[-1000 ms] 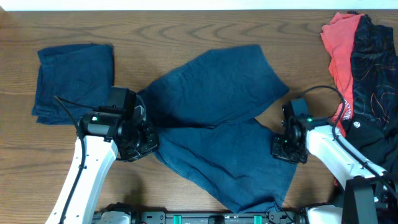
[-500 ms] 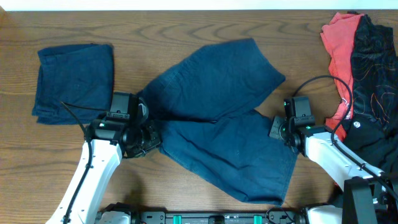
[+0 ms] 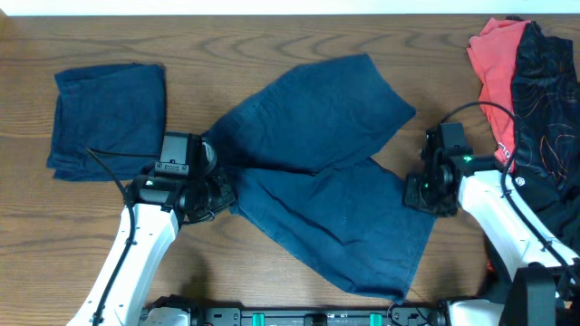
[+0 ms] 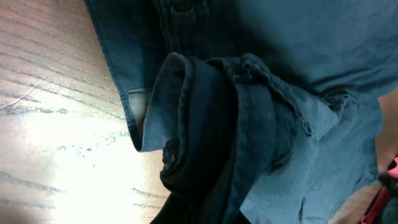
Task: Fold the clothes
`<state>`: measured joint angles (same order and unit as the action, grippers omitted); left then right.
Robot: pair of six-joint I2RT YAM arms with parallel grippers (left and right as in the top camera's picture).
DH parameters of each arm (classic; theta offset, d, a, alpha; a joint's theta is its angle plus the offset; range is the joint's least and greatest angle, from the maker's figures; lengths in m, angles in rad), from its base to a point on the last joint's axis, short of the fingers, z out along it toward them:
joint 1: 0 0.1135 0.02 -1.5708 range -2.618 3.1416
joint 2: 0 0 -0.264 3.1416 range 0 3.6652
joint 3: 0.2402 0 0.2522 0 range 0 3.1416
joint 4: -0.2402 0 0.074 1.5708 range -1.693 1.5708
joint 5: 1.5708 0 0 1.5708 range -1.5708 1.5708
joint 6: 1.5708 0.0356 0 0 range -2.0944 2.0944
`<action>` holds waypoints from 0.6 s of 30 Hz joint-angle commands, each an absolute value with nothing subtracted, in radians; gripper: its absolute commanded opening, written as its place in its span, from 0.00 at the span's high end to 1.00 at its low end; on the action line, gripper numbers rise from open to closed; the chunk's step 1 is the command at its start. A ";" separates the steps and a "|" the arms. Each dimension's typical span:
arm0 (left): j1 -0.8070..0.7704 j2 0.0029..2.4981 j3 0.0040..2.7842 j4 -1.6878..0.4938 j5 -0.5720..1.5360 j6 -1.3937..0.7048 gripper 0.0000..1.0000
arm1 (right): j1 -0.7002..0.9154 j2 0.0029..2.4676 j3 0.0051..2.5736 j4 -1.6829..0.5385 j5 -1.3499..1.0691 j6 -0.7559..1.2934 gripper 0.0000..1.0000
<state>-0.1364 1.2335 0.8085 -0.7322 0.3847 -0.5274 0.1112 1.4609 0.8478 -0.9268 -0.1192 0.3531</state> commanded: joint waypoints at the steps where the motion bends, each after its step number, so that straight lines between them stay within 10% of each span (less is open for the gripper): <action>1: -0.134 1.230 0.807 -0.732 0.373 -0.537 0.94 | 0.160 1.419 0.856 -1.030 -0.220 0.336 0.51; 18: -0.134 1.230 0.807 -0.746 0.373 -0.537 0.94 | 0.583 1.385 0.671 -1.160 -0.288 0.530 0.44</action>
<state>-0.1364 1.2335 0.8085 -0.7433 0.3847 -0.5278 0.5274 1.3960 0.6865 -1.1557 -0.2852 0.4431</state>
